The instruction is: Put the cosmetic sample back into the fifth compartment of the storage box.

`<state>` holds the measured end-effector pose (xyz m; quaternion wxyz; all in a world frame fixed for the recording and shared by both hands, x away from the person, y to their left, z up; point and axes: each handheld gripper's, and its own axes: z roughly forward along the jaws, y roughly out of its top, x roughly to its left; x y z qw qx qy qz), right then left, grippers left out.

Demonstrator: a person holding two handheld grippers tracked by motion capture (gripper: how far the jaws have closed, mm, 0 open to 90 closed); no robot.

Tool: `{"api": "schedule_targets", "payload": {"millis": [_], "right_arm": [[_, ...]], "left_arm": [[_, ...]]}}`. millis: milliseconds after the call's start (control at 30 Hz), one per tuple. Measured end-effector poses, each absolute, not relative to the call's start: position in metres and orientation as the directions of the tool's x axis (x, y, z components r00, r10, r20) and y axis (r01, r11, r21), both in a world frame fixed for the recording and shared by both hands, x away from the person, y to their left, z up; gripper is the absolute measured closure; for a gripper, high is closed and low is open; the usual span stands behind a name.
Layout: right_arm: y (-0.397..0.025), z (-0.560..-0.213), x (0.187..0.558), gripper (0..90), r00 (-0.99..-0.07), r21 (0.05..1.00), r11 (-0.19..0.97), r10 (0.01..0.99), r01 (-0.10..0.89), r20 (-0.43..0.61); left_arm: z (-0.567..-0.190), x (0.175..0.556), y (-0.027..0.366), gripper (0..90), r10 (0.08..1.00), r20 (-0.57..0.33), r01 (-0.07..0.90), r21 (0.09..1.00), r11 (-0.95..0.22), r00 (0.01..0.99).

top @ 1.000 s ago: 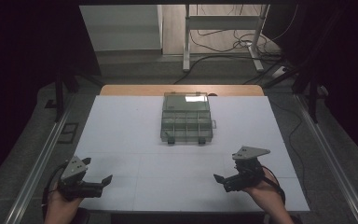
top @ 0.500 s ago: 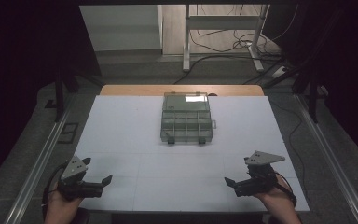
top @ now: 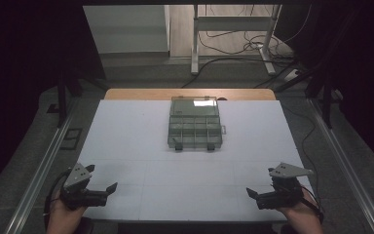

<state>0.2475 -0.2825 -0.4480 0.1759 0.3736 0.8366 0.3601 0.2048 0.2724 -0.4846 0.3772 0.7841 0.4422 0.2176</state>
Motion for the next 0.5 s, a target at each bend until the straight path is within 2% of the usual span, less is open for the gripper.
{"api": "schedule_targets", "payload": {"millis": [500], "right_arm": [[-0.306, -0.457, 0.233, 0.0, -0.613, 0.747, 0.403, 0.79, 0.529, 0.008]], "left_arm": [[-0.485, 0.204, 0.272, 0.7, 0.859, 0.011, 0.527, 0.786, -0.324, 0.512]]}}
